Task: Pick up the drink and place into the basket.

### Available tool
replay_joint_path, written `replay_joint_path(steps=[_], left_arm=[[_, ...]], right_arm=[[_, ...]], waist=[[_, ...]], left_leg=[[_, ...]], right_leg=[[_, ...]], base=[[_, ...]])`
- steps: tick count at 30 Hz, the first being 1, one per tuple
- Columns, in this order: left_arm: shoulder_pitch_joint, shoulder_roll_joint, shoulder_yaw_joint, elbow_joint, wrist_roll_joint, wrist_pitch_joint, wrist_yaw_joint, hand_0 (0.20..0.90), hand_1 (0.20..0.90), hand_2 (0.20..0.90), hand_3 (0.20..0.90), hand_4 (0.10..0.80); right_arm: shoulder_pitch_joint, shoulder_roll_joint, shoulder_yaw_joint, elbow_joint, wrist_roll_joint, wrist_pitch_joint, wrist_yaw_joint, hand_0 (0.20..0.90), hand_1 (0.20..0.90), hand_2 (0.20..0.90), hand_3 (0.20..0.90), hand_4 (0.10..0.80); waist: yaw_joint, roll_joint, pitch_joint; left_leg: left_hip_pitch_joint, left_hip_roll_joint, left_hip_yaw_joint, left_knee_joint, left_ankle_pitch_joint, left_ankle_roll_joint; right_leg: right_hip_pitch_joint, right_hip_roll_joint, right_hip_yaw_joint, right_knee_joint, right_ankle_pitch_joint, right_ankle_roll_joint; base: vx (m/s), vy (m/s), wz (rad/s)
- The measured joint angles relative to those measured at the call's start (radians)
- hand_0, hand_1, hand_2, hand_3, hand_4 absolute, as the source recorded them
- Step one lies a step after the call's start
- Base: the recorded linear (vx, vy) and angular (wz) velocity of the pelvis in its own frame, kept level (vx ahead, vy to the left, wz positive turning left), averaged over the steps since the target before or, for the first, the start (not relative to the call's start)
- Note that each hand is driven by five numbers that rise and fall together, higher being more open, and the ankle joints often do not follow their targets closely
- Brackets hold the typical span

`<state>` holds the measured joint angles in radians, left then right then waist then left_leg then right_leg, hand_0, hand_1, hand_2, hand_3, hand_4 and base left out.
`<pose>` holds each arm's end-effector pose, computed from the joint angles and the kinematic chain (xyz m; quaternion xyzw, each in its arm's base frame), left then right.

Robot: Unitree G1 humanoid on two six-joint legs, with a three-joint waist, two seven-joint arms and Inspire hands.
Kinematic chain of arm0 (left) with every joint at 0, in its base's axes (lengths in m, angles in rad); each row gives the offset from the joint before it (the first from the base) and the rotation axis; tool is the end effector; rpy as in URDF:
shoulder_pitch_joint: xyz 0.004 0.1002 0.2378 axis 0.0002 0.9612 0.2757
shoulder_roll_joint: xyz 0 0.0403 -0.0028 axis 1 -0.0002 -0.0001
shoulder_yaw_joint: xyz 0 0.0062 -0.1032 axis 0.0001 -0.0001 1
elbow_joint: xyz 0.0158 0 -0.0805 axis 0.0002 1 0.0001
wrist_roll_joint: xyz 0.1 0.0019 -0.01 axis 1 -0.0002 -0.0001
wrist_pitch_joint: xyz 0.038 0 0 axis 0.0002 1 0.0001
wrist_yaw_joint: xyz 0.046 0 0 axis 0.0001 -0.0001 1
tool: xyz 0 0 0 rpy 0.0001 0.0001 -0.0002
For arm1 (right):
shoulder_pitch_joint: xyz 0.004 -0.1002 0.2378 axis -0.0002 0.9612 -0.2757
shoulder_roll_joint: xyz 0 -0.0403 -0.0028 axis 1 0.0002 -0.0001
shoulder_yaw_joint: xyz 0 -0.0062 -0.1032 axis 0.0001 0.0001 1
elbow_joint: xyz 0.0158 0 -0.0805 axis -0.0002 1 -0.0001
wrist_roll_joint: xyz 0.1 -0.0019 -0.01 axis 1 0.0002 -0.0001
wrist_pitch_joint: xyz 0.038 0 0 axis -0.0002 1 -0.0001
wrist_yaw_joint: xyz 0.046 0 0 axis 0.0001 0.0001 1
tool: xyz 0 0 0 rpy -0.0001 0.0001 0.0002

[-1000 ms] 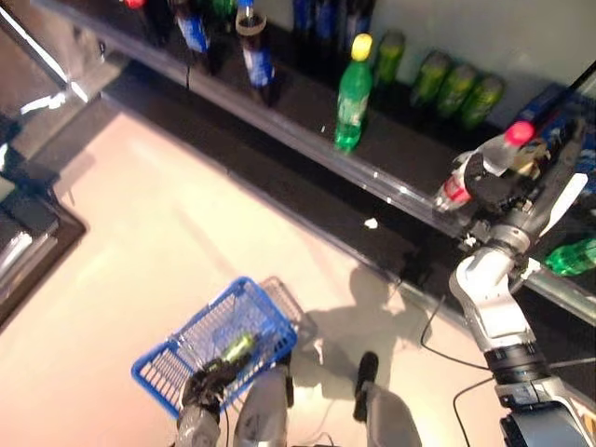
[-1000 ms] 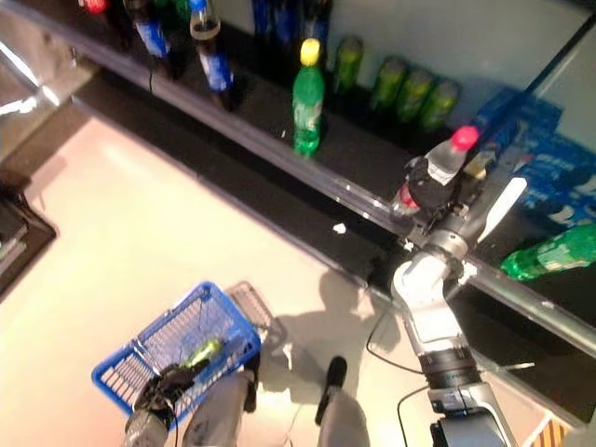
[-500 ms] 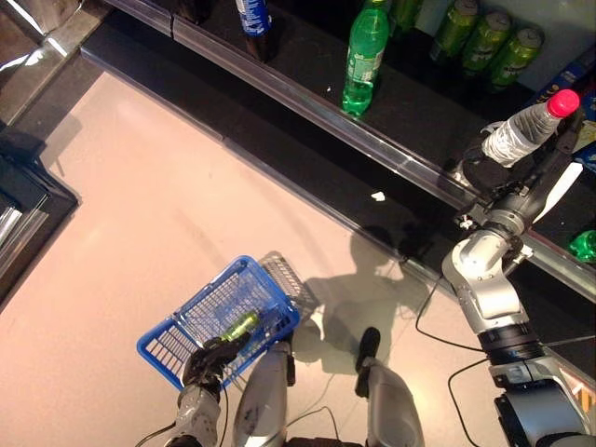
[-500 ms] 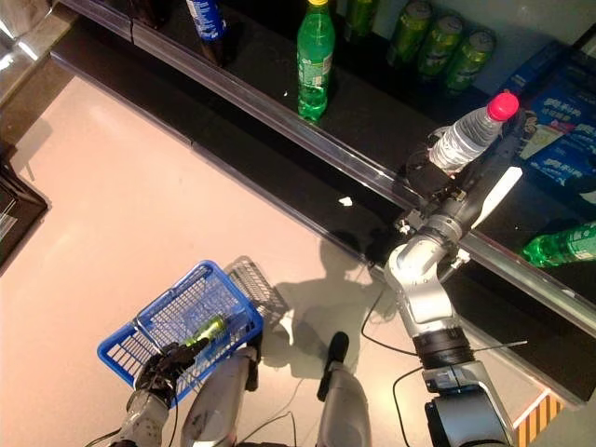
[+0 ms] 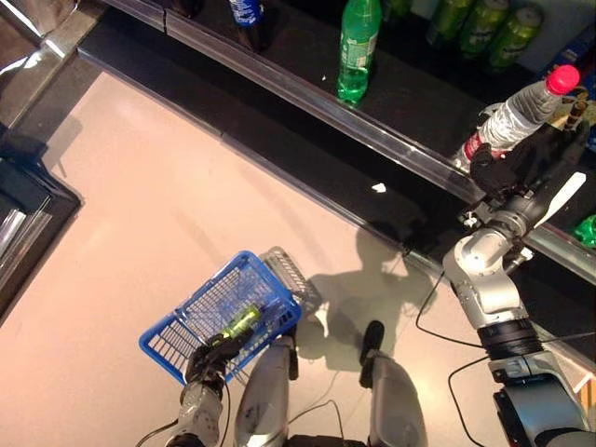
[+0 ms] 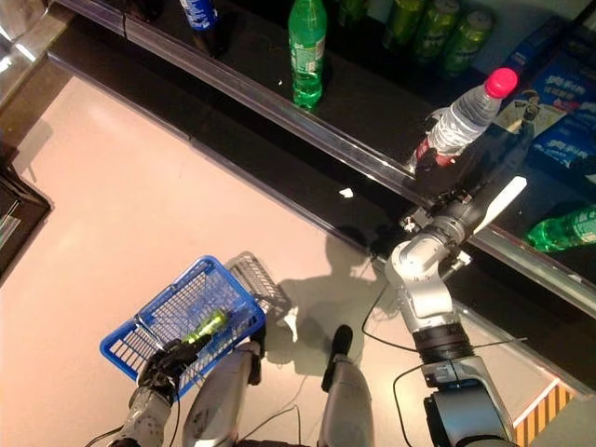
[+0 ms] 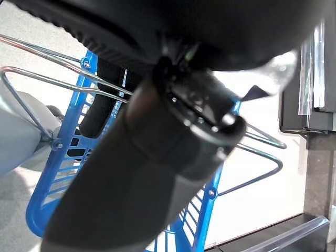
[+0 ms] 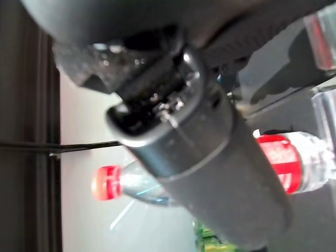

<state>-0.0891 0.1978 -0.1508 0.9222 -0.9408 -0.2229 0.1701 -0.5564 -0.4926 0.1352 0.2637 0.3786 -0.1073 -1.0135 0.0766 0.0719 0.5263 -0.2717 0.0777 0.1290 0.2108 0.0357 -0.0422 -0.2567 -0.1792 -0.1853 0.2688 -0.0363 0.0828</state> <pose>0.1573 0.2001 -0.0790 -0.2511 0.3012 0.2668 0.8803 0.2971 -0.2003 0.1516 0.0230 -0.1893 -0.4170 0.8887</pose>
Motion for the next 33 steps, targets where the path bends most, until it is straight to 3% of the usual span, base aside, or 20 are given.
replay_joint_path(steps=[17,25,26,27,28,33], left_arm=[[-0.011,-0.013,0.0,-0.01,-0.049,0.003,0.012,0.3,0.3,0.3,0.2,0.1],[-0.023,-0.014,-0.004,-0.01,-0.058,0.006,0.01,0.3,0.3,0.3,0.2,0.1],[-0.023,-0.014,-0.005,-0.01,-0.058,0.006,0.01,0.3,0.3,0.3,0.2,0.1],[-0.023,-0.014,-0.005,-0.01,-0.058,0.006,0.009,0.3,0.3,0.3,0.2,0.1],[-0.023,-0.014,-0.005,-0.01,-0.059,0.006,0.009,0.3,0.3,0.3,0.2,0.1],[-0.025,-0.013,-0.014,-0.01,-0.064,0.007,-0.001,0.3,0.3,0.3,0.2,0.1]], right_arm=[[-0.171,-0.003,0.002,0.052,0.077,0.0,0.069,0.9,0.9,0.9,0.9,0.8],[-0.241,-0.023,0.002,0.178,0.123,0.0,0.069,0.9,0.9,0.9,0.9,0.8],[-0.259,-0.024,0.002,0.204,0.143,0.0,0.069,0.789,0.789,0.789,0.771,0.671],[-0.274,-0.025,0.002,0.229,0.159,0.0,0.069,0.521,0.521,0.521,0.458,0.358],[-0.281,-0.027,0.002,0.241,0.175,0.0,0.069,0.3,0.3,0.3,0.2,0.1],[-0.304,-0.061,0.002,0.329,0.236,-0.001,0.097,0.3,0.3,0.3,0.2,0.1]], waist=[[0.01,0.019,0.009],[0.031,0.022,0.01],[0.031,0.022,0.01],[0.032,0.022,0.01],[0.032,0.022,0.01],[0.041,0.023,0.01]], left_leg=[[-0.054,-0.004,-0.015,0.049,-0.002,-0.007],[-0.068,-0.007,-0.023,0.055,-0.001,-0.009],[-0.068,-0.007,-0.024,0.055,-0.001,-0.009],[-0.068,-0.007,-0.025,0.055,-0.001,-0.01],[-0.068,-0.007,-0.026,0.055,-0.001,-0.01],[-0.069,-0.013,-0.029,0.055,-0.001,-0.01]], right_leg=[[-0.081,-0.017,0.001,0.122,-0.051,-0.013],[-0.1,-0.021,0.0,0.147,-0.062,-0.016],[-0.1,-0.021,-0.001,0.149,-0.064,-0.016],[-0.1,-0.021,-0.001,0.151,-0.065,-0.016],[-0.101,-0.021,-0.001,0.153,-0.066,-0.017],[-0.105,-0.027,-0.002,0.165,-0.074,-0.015]], base=[[0.015,0.006,0.02],[0.007,0.0,0.01],[0.014,0.005,0.03],[0.0,0.0,0.0],[0.0,0.0,0.0],[0.004,0.0,0.02]])
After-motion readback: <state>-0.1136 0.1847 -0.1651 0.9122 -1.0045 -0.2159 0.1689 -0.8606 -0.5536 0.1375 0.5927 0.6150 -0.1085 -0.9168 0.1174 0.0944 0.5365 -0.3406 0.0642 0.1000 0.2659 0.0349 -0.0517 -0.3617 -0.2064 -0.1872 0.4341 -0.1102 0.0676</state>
